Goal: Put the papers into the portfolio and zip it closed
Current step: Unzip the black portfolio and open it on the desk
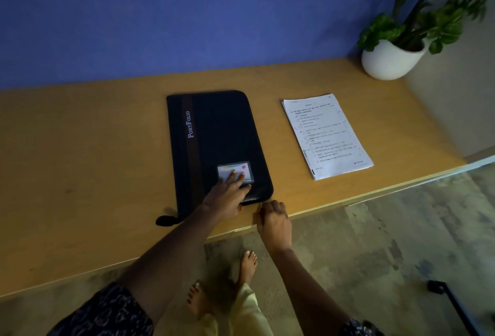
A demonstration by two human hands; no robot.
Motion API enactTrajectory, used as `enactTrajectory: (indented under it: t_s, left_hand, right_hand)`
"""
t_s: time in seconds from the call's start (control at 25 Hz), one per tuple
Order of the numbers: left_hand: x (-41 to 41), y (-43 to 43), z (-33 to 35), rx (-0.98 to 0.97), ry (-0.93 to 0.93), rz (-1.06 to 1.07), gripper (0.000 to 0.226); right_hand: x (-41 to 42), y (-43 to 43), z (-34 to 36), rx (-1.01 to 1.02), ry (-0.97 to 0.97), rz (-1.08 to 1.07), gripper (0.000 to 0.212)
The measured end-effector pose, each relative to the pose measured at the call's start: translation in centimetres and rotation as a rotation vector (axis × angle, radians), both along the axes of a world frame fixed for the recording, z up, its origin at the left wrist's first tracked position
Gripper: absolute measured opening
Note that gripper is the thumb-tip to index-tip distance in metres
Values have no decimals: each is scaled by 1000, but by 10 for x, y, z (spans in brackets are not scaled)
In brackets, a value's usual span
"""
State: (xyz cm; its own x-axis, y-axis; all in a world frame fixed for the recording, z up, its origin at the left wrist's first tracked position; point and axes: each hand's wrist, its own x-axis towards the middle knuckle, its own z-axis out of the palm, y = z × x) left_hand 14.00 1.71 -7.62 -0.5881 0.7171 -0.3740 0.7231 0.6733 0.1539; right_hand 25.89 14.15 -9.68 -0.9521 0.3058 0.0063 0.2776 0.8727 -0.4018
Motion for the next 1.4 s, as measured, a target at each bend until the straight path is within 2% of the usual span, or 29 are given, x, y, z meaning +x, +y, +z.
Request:
enactTrajectory:
  t_s: [0.08,0.2,0.44,0.6,0.72,0.84,0.96,1.24,1.32,1.4]
  left_hand:
    - [1,-1,2,0,62,-107,56]
    - [3,-1,9,0,84,-157,47]
    - [5,1,18,-29,108,-189,41]
    - [2,-6,23,-28,81,-216,38]
    - [4,-20,21,168,-33,-25,33]
    - [28,-48,11,333,66,258,27]
    - [63,-63,-1,259,212,456,24]
    - [83,-34,-7,220,174,764,28]
    - [84,-30,-9,198,184,790,33]
    - [85,-26,-10,214,203,830,32]
  right_hand:
    - [-1,-1,-1,-10,15,-59,9]
    - [-3,7,0,-14,24,-119,10]
    - [3,-34,1,-60,83,-10,9]
    - [-1,-61,-3,-162,56,-31,14]
    - [1,-68,-7,-190,31,-13,17]
    - [1,-67,-8,-237,50,-29,17]
    - [2,-63,-9,-288,51,-37,17]
    - [1,-52,-2,-461,-34,7,27]
    - [1,-47,2,-435,-15,-19,28]
    - [-1,-43,5,-292,52,-59,26]
